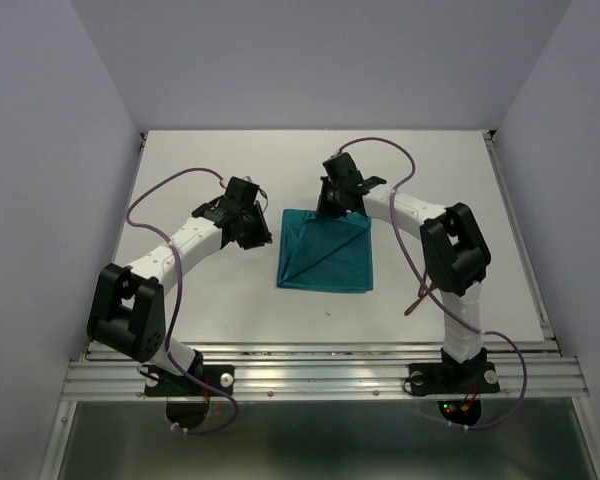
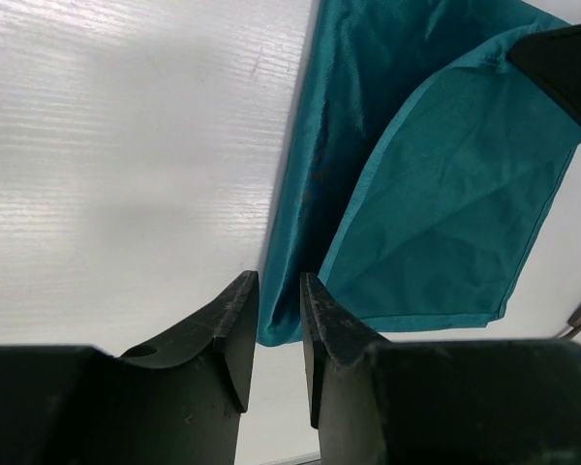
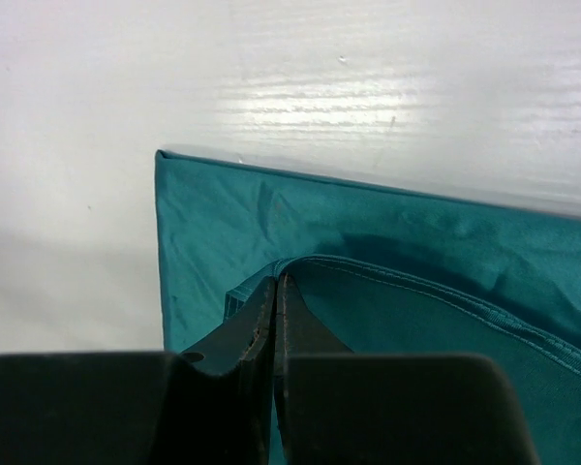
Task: Fold the napkin into a case and place the utensils inside
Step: Fold the top corner of the square-folded napkin at the center of the board.
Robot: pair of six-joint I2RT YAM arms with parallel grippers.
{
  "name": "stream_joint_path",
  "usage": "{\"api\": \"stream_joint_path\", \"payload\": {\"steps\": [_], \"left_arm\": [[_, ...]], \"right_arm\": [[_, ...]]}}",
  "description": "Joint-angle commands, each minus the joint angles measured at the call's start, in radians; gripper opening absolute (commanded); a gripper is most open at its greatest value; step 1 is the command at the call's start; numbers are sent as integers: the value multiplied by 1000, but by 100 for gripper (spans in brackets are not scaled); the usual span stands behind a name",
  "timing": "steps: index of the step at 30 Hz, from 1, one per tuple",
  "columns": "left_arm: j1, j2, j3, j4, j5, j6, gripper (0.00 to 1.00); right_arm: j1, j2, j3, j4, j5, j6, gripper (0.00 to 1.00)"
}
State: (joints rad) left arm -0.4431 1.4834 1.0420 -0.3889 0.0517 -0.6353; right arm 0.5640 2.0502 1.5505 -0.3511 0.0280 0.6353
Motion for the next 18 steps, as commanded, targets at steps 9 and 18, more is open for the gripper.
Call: {"api": "stream_joint_path", "payload": {"steps": [9, 18], "left_arm": [[6, -5, 30, -33, -23, 13, 35], [7, -12, 9, -25, -21, 0, 35]], "right_arm": [[17, 82, 155, 5, -62, -46, 4], [27, 119, 206, -11, -83, -57, 5]]}}
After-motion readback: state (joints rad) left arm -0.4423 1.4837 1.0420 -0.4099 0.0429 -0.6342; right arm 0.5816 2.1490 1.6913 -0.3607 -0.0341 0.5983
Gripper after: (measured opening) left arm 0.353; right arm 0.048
